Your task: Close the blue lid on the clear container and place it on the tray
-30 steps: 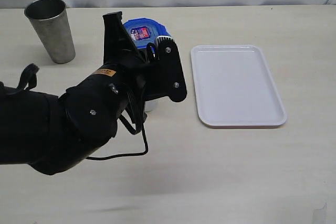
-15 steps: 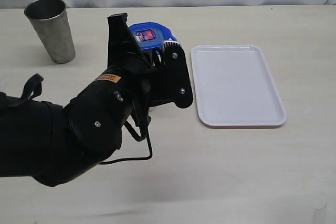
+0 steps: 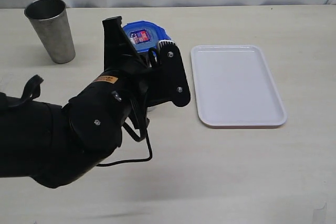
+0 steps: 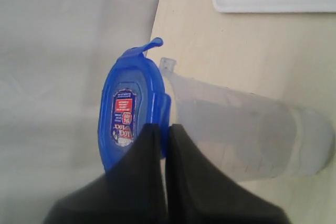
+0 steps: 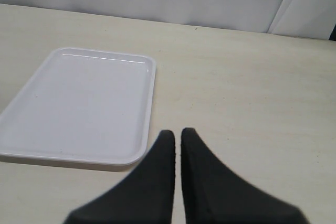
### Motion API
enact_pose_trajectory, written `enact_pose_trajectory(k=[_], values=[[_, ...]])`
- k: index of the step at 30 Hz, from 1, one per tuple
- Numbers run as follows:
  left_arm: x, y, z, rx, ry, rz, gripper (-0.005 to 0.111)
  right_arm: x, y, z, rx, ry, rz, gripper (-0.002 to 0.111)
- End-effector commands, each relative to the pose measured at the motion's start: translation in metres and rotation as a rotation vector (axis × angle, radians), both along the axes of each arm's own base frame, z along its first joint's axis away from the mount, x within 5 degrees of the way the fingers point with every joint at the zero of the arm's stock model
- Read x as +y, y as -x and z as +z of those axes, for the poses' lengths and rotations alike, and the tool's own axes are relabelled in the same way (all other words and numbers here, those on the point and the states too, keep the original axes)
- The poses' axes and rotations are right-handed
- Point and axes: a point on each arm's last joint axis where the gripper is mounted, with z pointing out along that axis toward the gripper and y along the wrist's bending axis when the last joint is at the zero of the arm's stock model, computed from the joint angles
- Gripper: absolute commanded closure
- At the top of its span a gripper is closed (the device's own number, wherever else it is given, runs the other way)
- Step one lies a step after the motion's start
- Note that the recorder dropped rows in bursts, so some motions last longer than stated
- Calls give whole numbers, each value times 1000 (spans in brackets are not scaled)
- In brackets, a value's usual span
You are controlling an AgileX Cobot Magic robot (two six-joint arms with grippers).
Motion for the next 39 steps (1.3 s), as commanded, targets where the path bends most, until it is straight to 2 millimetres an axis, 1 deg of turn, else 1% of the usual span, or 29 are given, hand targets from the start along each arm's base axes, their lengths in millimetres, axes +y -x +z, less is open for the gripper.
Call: enact_pose_trajectory(k=[1,7,10,21,27,29,34,39], values=[[2,1,0,-11,-26,16,107,0,0,0,-7,-6,-5,104],[1,1,0,-5,-24,10,107,0,0,0,-7,-6,-5,104],[-6,10,0,-12,-27,-31,107,0,0,0,-7,-6,-5,104],[-8,11,1,-17,-33,-65,107,0,0,0,-7,-6,-5,104],[0,17,-5,-32,-84,-134,107,0,0,0,-7,-6,-5,104],[2,18,-4,-36,-83,-136,107,0,0,0,-7,-6,-5,104],[3,19,8,-72,-64,-160,107,0,0,0,-7,-6,-5,104],[6,18,11,-86,-57,-133,107,0,0,0,-7,-6,-5,104]])
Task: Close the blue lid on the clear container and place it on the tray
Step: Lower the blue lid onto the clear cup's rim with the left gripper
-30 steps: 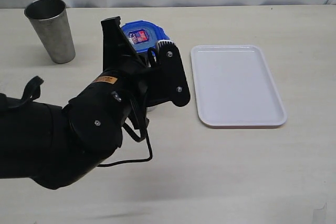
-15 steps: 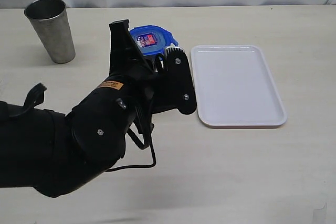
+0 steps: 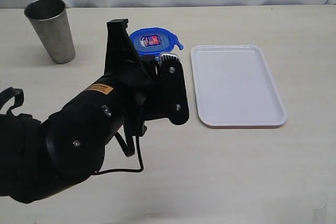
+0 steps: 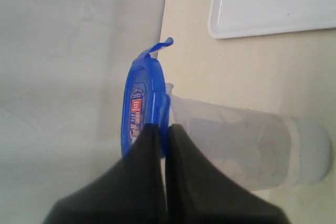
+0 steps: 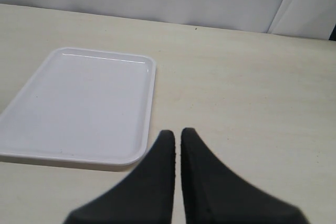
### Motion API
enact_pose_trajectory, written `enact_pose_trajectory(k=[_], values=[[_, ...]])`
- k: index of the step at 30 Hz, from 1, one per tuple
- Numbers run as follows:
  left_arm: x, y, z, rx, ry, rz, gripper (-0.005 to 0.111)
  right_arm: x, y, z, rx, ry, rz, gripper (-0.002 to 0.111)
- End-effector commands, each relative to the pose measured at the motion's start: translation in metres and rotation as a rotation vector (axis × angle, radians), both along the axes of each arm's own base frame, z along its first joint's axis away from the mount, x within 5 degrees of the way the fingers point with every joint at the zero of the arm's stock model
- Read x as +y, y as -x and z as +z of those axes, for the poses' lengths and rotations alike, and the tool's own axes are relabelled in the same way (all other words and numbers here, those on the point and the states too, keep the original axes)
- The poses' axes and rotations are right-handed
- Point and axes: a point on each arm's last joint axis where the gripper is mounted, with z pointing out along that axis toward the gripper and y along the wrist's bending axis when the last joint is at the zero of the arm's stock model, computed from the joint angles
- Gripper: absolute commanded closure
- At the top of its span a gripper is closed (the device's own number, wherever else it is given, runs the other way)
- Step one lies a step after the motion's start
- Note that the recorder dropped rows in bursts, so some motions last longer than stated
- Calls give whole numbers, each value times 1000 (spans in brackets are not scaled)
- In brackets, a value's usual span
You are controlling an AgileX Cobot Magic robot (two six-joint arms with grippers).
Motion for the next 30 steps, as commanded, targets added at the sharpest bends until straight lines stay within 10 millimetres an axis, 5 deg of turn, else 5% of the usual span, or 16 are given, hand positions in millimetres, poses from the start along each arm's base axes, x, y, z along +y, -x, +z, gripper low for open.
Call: enact_pose_trajectory(k=[1,30], values=[[3,-1,4,-33,-19,14,107,0,0,0,-7,-6,-5,104],[18,-7,-3,-45,-59,64,107,0,0,0,-7,-6,-5,104]])
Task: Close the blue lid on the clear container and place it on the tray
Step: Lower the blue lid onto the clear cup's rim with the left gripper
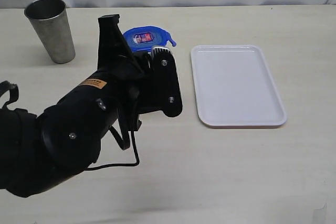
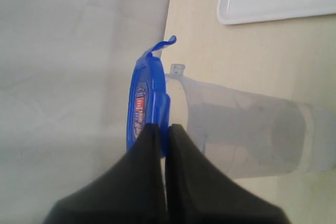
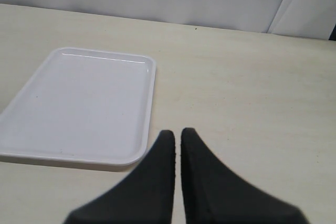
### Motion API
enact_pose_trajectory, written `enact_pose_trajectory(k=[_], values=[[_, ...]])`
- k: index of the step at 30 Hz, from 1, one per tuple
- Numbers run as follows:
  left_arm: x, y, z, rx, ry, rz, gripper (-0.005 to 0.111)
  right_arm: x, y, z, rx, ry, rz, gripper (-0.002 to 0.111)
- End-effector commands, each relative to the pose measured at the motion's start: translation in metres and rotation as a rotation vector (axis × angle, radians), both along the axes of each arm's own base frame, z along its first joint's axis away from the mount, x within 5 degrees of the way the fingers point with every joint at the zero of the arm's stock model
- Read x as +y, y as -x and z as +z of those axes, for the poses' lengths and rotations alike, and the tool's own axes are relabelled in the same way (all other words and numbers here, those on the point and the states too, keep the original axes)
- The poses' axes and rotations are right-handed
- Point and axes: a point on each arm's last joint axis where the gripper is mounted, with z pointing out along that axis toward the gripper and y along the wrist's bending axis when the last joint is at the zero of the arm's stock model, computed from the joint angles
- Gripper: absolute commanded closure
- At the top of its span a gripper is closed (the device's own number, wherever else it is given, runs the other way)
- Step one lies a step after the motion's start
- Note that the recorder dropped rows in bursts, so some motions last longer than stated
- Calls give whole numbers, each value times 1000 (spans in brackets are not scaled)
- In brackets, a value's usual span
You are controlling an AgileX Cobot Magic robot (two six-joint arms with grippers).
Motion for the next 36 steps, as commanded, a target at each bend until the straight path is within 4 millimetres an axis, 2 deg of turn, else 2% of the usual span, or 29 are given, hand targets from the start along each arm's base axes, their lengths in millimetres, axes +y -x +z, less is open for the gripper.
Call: enact_pose_trajectory(k=[1,11,36], values=[[13,2,-7,-43,-78,14,107,0,0,0,-7,-6,-5,104],[10,4,-10,-46,-102,-53,107,0,0,0,-7,-6,-5,104],[11,5,-11,-24,-92,-31,107,0,0,0,-7,-6,-5,104]])
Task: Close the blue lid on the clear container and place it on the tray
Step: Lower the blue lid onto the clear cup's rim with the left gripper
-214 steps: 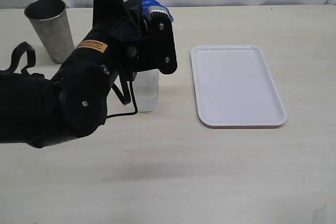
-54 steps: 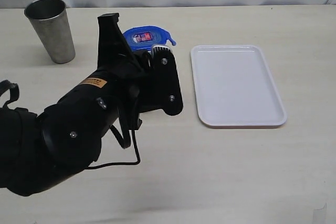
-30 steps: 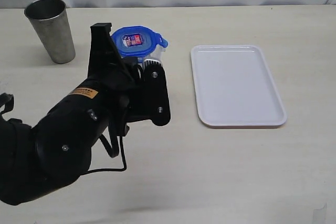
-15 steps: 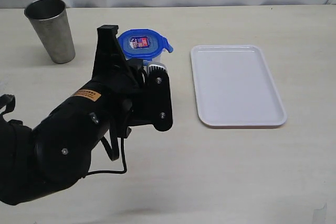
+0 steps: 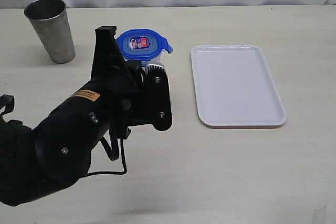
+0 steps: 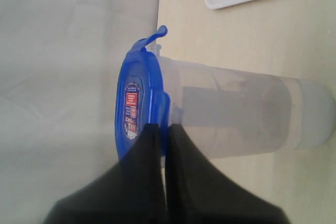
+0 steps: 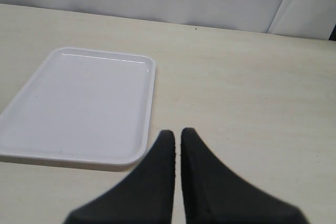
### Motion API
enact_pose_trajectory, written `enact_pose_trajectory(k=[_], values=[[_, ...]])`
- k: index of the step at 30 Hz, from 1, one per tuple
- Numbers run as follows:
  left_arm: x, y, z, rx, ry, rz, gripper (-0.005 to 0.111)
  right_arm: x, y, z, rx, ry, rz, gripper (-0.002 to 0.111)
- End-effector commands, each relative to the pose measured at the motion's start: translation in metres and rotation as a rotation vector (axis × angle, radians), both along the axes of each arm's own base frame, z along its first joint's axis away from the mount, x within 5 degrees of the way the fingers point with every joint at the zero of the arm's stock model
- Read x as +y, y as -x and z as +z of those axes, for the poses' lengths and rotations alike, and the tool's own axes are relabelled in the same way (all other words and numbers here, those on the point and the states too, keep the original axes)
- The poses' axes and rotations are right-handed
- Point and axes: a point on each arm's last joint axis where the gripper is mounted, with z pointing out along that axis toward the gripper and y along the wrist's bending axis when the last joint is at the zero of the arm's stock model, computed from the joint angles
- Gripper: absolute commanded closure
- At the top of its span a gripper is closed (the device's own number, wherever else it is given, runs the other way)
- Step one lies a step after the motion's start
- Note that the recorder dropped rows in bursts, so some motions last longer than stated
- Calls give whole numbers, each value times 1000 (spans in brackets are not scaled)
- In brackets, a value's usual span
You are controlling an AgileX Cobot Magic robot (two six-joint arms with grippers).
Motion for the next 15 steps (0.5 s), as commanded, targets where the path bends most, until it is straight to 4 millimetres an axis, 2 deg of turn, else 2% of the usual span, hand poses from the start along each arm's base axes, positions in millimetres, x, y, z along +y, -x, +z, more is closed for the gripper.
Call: enact_pose_trajectory(k=[1,4,6,13,15], values=[[1,0,2,-11,-20,-6,107,0,0,0,-7,-6,-5,104],[1,0,1,-7,-18,-1,104,0,0,0,-7,-6,-5,104],[2,0,1,-5,-17,1,96,0,0,0,-7,-6,-5,104],[3,0,1,-6,-14,19,55,0,0,0,-7,-6,-5,104],[4,-1,3,-20,-14,32,47,0,0,0,-7,-6,-5,104]])
